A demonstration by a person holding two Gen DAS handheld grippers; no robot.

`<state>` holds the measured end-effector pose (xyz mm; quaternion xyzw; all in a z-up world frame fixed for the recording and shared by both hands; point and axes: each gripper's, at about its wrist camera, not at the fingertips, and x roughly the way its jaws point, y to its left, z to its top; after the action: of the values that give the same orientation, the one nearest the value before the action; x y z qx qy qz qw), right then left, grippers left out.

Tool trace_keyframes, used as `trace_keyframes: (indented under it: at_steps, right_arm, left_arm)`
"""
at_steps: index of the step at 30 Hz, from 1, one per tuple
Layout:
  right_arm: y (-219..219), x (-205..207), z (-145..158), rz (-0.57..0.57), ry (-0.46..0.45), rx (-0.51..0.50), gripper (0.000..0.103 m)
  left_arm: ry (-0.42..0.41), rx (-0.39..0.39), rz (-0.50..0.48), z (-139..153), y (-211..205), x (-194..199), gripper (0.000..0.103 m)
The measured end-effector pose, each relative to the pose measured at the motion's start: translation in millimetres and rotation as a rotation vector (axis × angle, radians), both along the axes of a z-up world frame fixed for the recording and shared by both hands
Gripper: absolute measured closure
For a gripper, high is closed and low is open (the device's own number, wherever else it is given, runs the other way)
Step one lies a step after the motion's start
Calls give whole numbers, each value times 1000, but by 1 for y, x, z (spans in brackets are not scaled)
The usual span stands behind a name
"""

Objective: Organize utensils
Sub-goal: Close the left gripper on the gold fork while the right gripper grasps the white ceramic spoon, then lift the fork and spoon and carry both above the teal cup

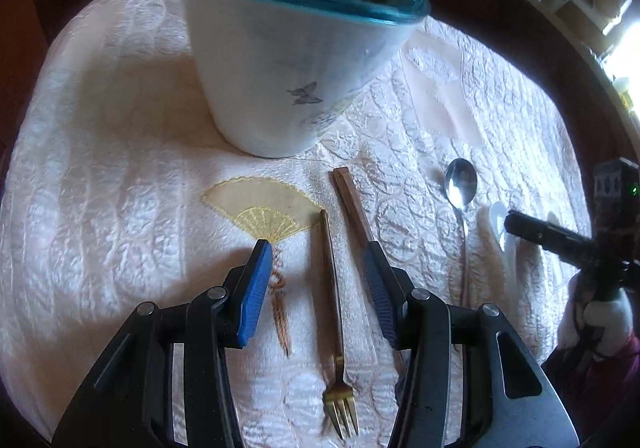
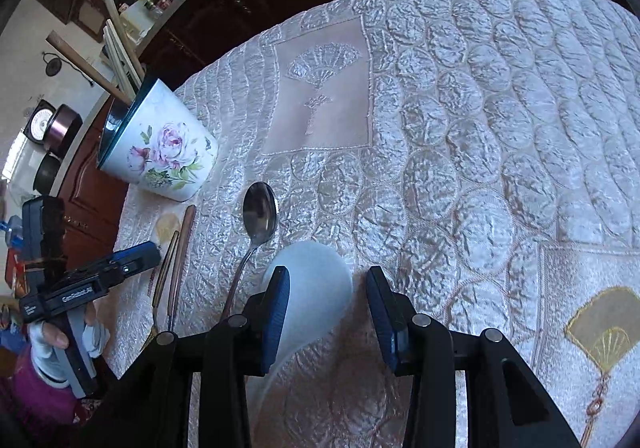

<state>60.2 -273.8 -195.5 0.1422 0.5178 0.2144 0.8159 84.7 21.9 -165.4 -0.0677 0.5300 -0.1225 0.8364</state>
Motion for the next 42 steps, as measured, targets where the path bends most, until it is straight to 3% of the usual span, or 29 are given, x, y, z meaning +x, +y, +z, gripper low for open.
trace_keyframes:
  at_steps: [4,18,20,23,24,29,37,42]
  right_arm:
    - [1,3,-5,22,35,18,94]
    - [15,4,-17,128,91,127,93]
    - [17,6,-20,133,96,148,93]
    - [21,6,-21,129,87,158,94]
    - [23,5,-19,125,80,146,96]
    - [23,-4,0,104,34,145,100]
    - [26,-14,44,101,-82,144,100]
    - [36,-18,65,118,-133,145,100]
  left_arm:
    - [11,28,-18,-5,-5,7,56]
    - [16,96,-106,-11,-18,24,58]
    - [14,114,-117,-11,-22,27,62]
    - [-10,156,-125,-12,-25,30,90]
    - [-11,152,-123,-12,-23,31,95]
    - [-18,84,-94,-4,-12,23,97]
    - [-102,-46,-30,35,16,-3,98]
    - [-153,-83,-17,63,34,-22,99]
